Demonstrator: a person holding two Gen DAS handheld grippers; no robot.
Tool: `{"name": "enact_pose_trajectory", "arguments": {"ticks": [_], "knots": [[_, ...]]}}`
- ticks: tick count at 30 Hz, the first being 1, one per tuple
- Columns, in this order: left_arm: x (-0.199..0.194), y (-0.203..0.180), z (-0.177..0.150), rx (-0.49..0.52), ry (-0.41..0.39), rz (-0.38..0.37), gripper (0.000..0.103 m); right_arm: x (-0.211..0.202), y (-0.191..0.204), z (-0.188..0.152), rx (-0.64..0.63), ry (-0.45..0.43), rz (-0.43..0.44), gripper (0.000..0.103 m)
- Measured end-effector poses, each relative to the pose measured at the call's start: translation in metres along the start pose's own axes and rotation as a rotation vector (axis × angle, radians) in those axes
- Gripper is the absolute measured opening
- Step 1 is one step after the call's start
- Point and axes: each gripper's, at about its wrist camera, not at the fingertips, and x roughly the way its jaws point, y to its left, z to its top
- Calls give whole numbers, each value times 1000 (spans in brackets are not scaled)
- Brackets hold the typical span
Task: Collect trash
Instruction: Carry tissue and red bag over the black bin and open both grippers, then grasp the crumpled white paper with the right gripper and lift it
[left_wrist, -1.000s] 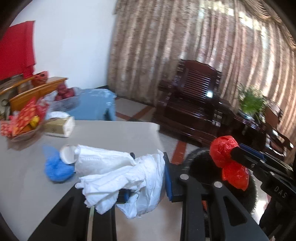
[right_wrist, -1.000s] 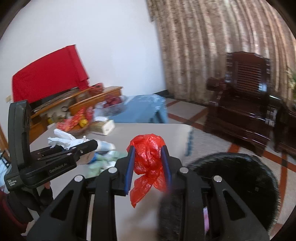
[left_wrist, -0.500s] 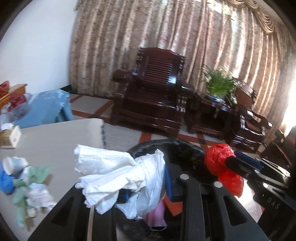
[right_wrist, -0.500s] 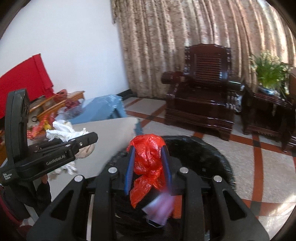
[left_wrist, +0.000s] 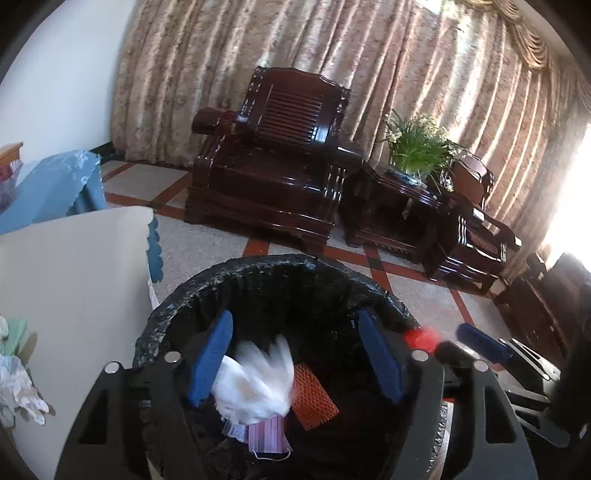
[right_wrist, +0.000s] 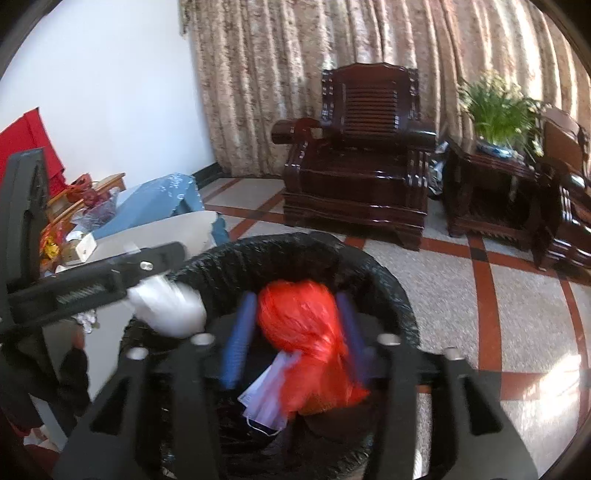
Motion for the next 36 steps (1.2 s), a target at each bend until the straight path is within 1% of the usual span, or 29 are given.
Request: {"name": "enact_pose_trajectory", "arguments": {"ticks": [1, 2, 3, 6, 10, 13, 14, 16, 18, 22, 25, 30, 34, 36], "knots": [[-3, 3, 1, -8, -2, 4, 71, -2, -1, -1, 11, -5, -4, 74], [-5, 5, 2, -11, -6, 9, 74, -3, -2, -1, 20, -8, -8, 81], [-11, 8, 2, -12, -17, 18, 76, -5, -3, -1, 31, -12, -12, 93], [-27, 13, 6, 13, -51, 55, 81, -9, 0, 3, 74, -19, 24, 97], [-57, 19, 5, 87, -98, 143, 85, -14, 14, 10, 85, -23, 69, 97], [-85, 32, -1, 114, -125, 205, 88, -17, 39, 16, 44, -40, 111, 97], [-97, 42, -5, 104, -132, 232, 88, -17, 47, 17, 34, -44, 129, 97], [-110, 57, -8, 73, -135, 265, 88, -15, 63, 21, 16, -47, 163, 97], [-128, 80, -14, 27, -144, 315, 88, -12, 84, 24, -21, -43, 203, 97], [-162, 122, -28, -19, -174, 444, 88, -1, 131, 25, -86, -30, 286, 97], [-182, 148, -37, -46, -184, 515, 88, 4, 161, 26, -121, -28, 333, 97], [-204, 178, -50, -80, -193, 590, 88, 18, 213, 23, -185, -15, 408, 97], [-209, 198, -63, -115, -175, 623, 88, 32, 249, 15, -224, 7, 449, 97], [-210, 206, -68, -125, -167, 634, 88, 39, 261, 10, -235, 16, 460, 97]]}}
